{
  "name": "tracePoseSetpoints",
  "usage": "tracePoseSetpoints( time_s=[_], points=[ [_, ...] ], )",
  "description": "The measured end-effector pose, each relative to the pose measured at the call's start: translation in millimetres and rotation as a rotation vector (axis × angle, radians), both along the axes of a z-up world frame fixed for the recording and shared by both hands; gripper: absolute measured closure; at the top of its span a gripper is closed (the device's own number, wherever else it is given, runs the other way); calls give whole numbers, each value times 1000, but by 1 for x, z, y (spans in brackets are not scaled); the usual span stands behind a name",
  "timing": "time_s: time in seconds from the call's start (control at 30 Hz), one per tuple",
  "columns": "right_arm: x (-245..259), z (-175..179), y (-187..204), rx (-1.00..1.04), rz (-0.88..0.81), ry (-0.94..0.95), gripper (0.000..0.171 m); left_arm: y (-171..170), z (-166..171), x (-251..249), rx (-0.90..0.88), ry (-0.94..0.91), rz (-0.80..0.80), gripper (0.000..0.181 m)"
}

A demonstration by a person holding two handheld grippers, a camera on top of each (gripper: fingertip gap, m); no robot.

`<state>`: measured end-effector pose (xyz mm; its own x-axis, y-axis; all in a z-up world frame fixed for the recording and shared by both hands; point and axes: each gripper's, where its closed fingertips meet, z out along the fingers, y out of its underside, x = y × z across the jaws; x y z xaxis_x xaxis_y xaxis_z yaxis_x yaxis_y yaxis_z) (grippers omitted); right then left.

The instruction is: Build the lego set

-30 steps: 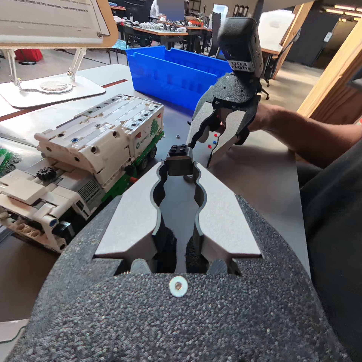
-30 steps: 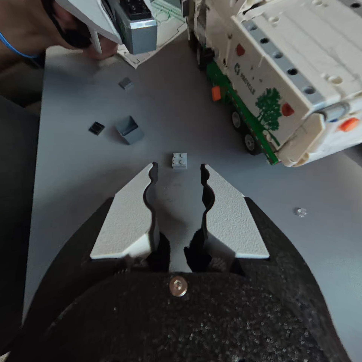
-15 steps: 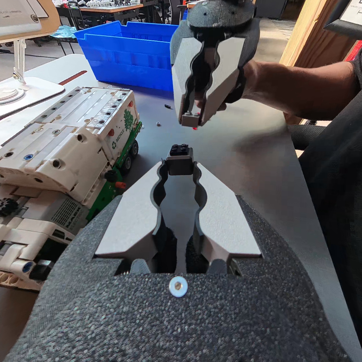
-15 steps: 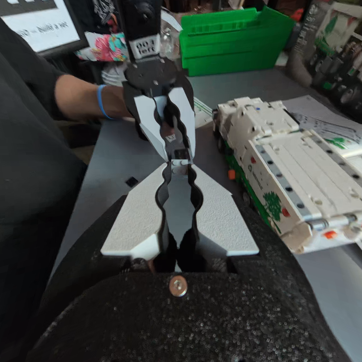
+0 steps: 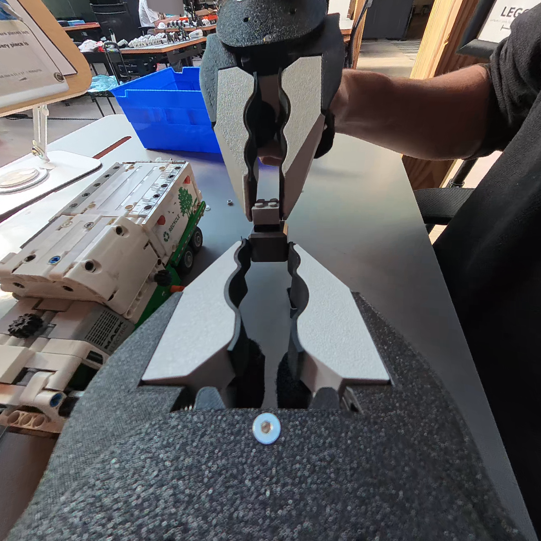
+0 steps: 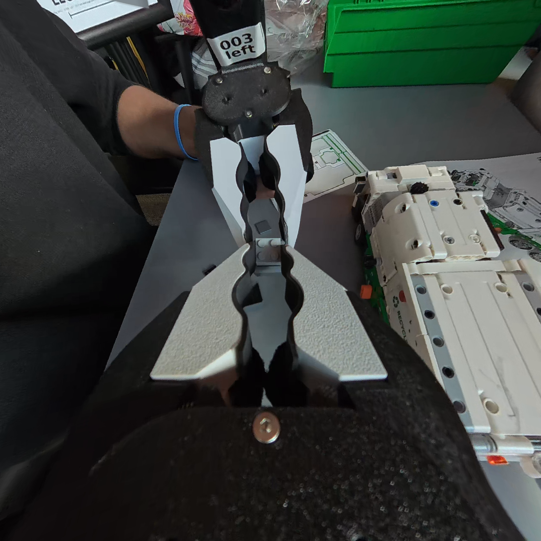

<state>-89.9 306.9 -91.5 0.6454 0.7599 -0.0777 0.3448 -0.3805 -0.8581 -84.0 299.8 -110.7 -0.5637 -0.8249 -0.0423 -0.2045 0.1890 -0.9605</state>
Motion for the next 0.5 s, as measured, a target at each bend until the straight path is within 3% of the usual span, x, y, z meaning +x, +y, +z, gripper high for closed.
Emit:
tracePoseSetpoints(
  time_s=[0.5],
  points=[
    [-7, 10, 8, -68, 26, -65, 155, 5, 16, -5, -88, -48, 5, 157]
  ],
)
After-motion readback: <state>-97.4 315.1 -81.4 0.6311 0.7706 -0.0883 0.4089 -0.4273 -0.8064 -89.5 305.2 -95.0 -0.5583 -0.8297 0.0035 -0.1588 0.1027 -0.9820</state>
